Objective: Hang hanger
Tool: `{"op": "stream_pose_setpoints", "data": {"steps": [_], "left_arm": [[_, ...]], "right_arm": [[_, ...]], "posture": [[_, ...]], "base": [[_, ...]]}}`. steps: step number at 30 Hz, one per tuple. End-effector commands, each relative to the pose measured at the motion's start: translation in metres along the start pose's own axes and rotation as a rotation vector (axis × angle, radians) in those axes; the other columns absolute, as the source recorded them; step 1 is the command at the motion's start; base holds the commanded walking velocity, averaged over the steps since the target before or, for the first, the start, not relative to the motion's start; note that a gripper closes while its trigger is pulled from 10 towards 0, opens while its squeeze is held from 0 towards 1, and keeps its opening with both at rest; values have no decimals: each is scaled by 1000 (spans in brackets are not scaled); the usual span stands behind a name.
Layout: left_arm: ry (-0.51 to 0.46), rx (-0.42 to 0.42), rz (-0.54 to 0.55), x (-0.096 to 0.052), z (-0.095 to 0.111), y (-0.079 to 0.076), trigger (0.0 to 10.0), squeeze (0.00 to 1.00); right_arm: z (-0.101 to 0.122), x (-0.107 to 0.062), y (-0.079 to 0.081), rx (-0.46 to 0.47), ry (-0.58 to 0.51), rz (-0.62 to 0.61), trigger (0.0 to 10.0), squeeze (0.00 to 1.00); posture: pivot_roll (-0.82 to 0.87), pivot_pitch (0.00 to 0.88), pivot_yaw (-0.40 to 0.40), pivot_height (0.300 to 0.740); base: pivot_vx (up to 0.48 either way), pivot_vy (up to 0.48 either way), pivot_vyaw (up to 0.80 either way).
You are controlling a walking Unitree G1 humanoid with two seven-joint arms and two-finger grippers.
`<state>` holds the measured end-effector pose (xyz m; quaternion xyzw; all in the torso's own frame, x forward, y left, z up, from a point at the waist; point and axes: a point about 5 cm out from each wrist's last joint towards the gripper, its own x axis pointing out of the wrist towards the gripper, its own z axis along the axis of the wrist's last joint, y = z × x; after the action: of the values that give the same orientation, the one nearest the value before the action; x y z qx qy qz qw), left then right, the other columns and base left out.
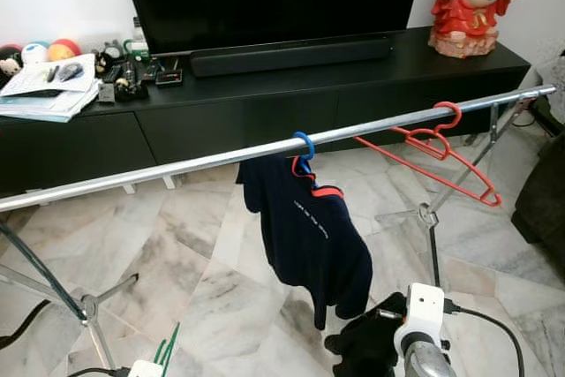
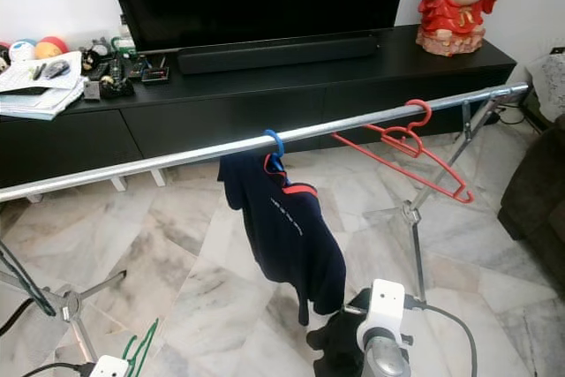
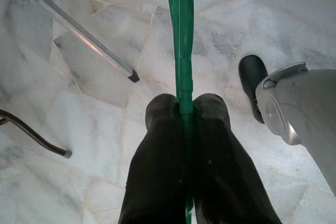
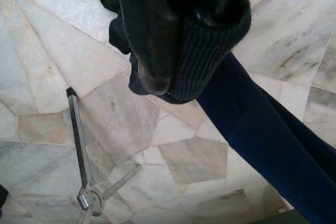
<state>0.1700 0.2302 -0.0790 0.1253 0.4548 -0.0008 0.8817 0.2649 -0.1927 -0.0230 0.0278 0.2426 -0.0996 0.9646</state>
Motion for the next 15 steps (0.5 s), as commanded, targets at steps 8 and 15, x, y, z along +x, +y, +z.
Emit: {"op": "stream_pose_setpoints", "data": {"steps": [8,15], "left_arm": [[41,-20,7,-3,-15,-1,10000,0],[49,-22,2,-3,-18,-3,10000,0]], "right_arm": [[3,0,2,-5,-29,10,10000,0],[4,0,1,-3,-33,6,10000,0]], "posture": [[26,91,44,740],[22,83,47,740]], "base": [[0,0,0],[-35,0,0]]}}
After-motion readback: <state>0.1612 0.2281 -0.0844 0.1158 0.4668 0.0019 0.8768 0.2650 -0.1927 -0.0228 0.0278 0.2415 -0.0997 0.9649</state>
